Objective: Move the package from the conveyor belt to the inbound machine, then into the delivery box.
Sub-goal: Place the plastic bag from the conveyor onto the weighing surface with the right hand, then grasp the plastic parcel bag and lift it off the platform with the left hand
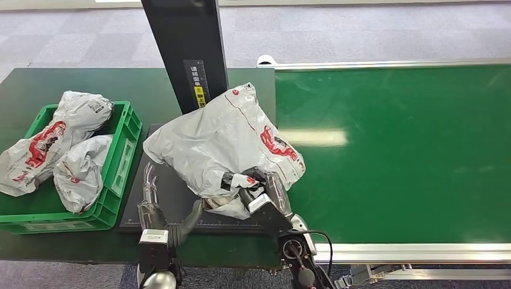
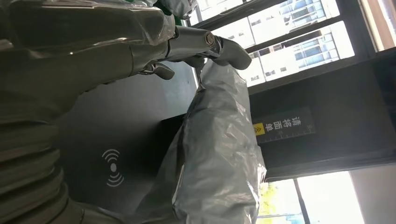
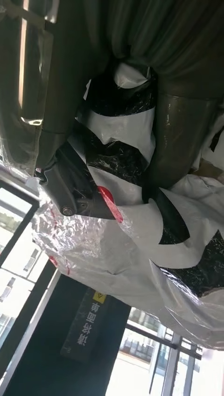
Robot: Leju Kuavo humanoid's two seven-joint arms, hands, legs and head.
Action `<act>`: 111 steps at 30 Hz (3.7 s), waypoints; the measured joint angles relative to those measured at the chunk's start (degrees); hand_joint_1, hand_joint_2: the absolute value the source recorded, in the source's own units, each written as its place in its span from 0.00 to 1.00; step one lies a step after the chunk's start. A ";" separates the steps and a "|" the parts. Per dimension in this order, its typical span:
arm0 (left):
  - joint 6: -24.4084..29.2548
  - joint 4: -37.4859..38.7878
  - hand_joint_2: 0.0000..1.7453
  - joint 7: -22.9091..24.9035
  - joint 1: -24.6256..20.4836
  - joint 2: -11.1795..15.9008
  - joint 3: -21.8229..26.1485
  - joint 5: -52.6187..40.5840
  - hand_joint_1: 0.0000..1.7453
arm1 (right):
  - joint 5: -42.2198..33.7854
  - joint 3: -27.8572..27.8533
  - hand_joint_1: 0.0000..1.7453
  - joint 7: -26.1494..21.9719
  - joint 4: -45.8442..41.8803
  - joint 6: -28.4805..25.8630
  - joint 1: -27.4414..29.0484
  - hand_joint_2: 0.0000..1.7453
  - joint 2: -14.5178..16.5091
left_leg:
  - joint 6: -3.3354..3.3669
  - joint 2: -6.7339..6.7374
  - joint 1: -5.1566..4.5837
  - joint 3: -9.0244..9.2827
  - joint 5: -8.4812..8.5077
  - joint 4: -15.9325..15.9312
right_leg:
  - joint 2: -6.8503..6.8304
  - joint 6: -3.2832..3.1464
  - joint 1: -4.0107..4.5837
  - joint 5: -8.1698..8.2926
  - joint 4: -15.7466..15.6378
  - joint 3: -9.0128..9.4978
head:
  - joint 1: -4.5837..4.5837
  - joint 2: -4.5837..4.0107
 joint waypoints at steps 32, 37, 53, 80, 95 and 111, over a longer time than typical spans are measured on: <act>-0.58 -3.22 1.00 0.00 2.20 -0.48 8.32 0.25 0.00 | -24.34 16.53 0.00 -1.31 14.20 14.53 -8.84 1.00 0.63 | -0.01 -0.01 0.02 0.01 0.00 0.01 | 0.00 -0.01 0.01 -0.01 -0.01 -0.07 | -0.01 -0.02; 0.15 -6.63 1.00 0.00 4.69 -0.07 10.08 0.41 0.00 | -24.13 12.37 0.00 -1.33 10.38 17.40 -6.30 1.00 -0.24 | -0.01 0.00 0.01 0.01 -0.02 0.01 | 0.00 -0.01 0.01 -0.02 -0.02 -0.09 | -0.01 0.00; 0.78 -22.17 1.00 0.00 4.05 6.44 6.12 -6.20 0.00 | -25.53 -0.78 0.00 -1.34 2.17 32.52 -0.18 1.00 -0.56 | -0.03 -0.03 0.02 0.09 0.01 0.02 | -0.03 -0.06 0.02 -0.02 -0.02 -0.07 | -0.04 -0.02; -24.93 29.96 1.00 0.16 -21.61 -0.71 0.53 -28.34 0.00 | -27.40 -22.19 0.00 -1.40 -38.54 31.37 11.39 1.00 0.00 | 0.02 -0.05 -0.13 0.08 0.01 0.05 | -0.08 0.00 -0.15 0.01 -0.02 -0.03 | -0.03 -0.01; -21.78 43.61 1.00 2.16 -27.20 -1.62 0.53 -31.93 0.01 | -27.97 -25.77 0.00 -1.40 -48.32 30.57 14.16 1.00 -0.24 | 0.03 -0.08 -0.11 0.38 0.00 0.03 | -0.10 0.01 -0.13 -0.01 -0.02 0.35 | -0.03 -0.01; -19.35 49.25 1.00 4.73 -30.03 -2.45 0.80 -35.30 1.00 | -27.67 -27.85 0.00 -1.40 -48.94 31.67 14.54 1.00 -0.16 | 0.05 -0.09 -0.11 0.79 0.00 0.00 | -0.11 0.00 -0.13 -0.01 -0.03 0.81 | -0.04 -0.01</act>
